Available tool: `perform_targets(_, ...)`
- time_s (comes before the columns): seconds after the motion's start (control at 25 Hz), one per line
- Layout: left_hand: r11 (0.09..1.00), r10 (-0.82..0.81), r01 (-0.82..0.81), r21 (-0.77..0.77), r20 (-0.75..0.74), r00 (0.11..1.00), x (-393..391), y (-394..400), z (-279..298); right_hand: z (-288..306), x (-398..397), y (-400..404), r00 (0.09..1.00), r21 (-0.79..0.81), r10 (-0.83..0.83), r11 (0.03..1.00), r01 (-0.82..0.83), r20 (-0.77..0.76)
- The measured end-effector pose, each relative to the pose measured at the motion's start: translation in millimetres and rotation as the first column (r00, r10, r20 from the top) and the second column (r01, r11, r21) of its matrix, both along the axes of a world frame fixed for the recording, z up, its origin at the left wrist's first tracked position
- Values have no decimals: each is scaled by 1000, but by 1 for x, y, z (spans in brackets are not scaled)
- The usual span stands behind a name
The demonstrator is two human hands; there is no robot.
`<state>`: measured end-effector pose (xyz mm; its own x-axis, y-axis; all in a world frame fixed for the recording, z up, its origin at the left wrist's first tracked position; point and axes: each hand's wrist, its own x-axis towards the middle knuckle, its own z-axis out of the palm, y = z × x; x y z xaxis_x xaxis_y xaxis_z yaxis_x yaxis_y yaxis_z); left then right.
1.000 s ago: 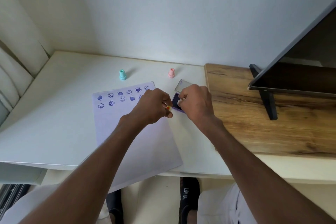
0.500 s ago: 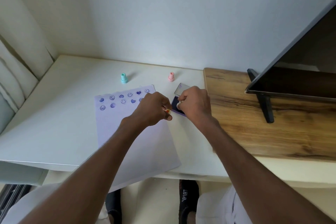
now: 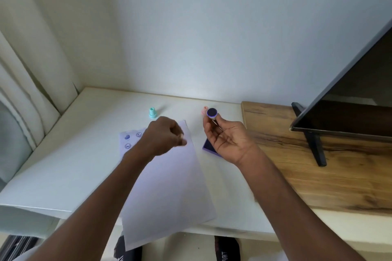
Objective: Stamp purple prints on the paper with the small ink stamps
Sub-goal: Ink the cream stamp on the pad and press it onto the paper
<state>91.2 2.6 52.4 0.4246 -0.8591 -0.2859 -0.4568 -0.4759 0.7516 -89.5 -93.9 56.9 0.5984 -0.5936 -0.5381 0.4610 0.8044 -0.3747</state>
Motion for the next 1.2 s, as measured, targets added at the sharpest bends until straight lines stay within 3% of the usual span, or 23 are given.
perform_targets(0.04,994,-79,65,87,174,981,2,5,-3,-2,5,0,997,-55,9,998,-13,-70)
perform_targets(0.12,971,-162,93,220,323,932,11,17,-8,-9,19,1,915,-305,-36,947,-97,-403)
perform_targets(0.2,955,-196,91,282,374,906,22,30,-11,-20,34,4,622,-581,-280,734,-352,-731)
perform_targets(0.24,950,-213,95,298,393,895,27,35,-11,-25,42,7,511,-630,-388,604,-488,-767)
perform_targets(0.28,943,-235,106,316,404,884,31,39,-11,-30,50,11,458,-634,-439,511,-580,-773)
perform_targets(0.48,905,-345,202,374,369,863,32,42,-16,-54,76,21,404,-612,-516,334,-717,-755)
perform_targets(0.72,918,-337,221,330,353,873,30,45,-24,-63,87,23,312,-583,-617,302,-754,-723)
perform_targets(1.2,913,-344,243,326,299,890,25,40,-24,-64,84,28,286,-538,-680,189,-821,-675)
